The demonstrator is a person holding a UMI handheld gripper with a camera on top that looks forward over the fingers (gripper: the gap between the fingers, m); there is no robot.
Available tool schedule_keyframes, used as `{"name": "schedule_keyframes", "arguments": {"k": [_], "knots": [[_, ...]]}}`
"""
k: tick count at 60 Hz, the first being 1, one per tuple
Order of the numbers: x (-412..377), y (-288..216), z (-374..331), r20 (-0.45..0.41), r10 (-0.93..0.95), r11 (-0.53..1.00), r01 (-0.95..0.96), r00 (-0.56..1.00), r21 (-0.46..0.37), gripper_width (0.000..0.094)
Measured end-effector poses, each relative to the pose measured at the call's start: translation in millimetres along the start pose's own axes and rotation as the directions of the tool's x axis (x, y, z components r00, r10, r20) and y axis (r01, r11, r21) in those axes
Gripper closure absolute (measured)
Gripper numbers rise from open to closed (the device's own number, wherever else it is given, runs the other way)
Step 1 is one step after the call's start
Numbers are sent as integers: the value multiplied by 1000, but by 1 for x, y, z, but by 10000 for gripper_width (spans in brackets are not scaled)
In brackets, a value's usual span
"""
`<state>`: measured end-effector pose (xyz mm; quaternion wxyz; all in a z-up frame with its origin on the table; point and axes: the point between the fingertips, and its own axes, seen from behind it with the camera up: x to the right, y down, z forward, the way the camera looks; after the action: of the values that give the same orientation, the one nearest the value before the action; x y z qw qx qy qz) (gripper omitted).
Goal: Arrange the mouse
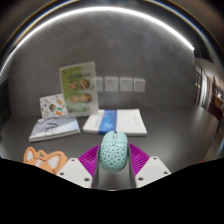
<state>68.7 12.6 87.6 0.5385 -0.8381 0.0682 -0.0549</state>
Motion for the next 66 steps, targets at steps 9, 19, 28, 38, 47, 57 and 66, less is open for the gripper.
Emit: {"name": "schedule_keyframes", "arguments": {"k": [9, 19, 28, 38, 47, 57, 66], "knots": [[-120, -35, -53, 52, -14, 998, 11, 999, 61, 514], [-254, 24, -63, 154, -58, 997, 64, 986, -38, 513], [-283, 102, -46, 160, -92, 983, 115, 983, -140, 512], [-280, 114, -40, 177, -58, 990, 78, 983, -114, 513], [-284, 114, -39, 207, -42, 993, 64, 978, -101, 444], [-281, 113, -36, 226, 0, 996, 21, 974, -92, 320], [-275, 107, -51, 218, -71, 993, 90, 973, -80, 82]]}}
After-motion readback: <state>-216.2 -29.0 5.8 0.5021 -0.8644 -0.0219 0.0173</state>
